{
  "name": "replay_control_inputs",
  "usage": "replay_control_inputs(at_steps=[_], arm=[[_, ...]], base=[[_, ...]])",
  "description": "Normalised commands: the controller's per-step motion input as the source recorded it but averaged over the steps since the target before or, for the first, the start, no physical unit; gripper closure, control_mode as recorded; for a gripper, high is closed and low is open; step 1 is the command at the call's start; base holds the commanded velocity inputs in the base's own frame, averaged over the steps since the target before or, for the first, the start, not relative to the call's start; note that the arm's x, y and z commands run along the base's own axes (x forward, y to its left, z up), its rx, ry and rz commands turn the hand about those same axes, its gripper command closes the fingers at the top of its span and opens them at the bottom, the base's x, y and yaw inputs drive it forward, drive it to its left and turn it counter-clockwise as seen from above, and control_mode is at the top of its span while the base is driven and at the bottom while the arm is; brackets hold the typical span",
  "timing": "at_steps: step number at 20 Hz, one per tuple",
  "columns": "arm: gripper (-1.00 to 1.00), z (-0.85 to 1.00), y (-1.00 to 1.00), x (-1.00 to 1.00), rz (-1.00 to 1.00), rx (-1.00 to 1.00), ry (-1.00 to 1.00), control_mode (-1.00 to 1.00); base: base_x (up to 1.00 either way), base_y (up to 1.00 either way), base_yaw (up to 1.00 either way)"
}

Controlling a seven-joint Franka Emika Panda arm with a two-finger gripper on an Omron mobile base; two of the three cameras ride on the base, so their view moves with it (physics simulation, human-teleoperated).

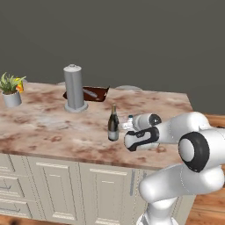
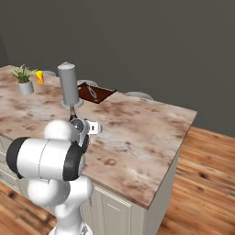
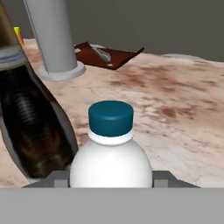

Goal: Place the drinks on the dining counter in a tight cluster.

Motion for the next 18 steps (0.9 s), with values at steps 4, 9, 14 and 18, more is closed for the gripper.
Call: replay_control_inputs(at_steps=[4, 9, 14, 18], arm=[[1.00, -0.10, 0.03, 0.00, 0.00, 0.00, 0.00, -1.00], [1.00, -0.04, 0.02, 0.00, 0.01, 0.00, -0.10, -1.00], [1.00, -0.08, 0.00, 0.00, 0.02, 0.00, -0.09, -1.00], [1.00, -0.10, 0.00, 0.00, 0.02, 0.00, 0.00, -1.00]], base=[[0.00, 0.00, 0.00], [0.00, 0.00, 0.00], [0.00, 0.00, 0.00], [0.00, 0.00, 0.00]])
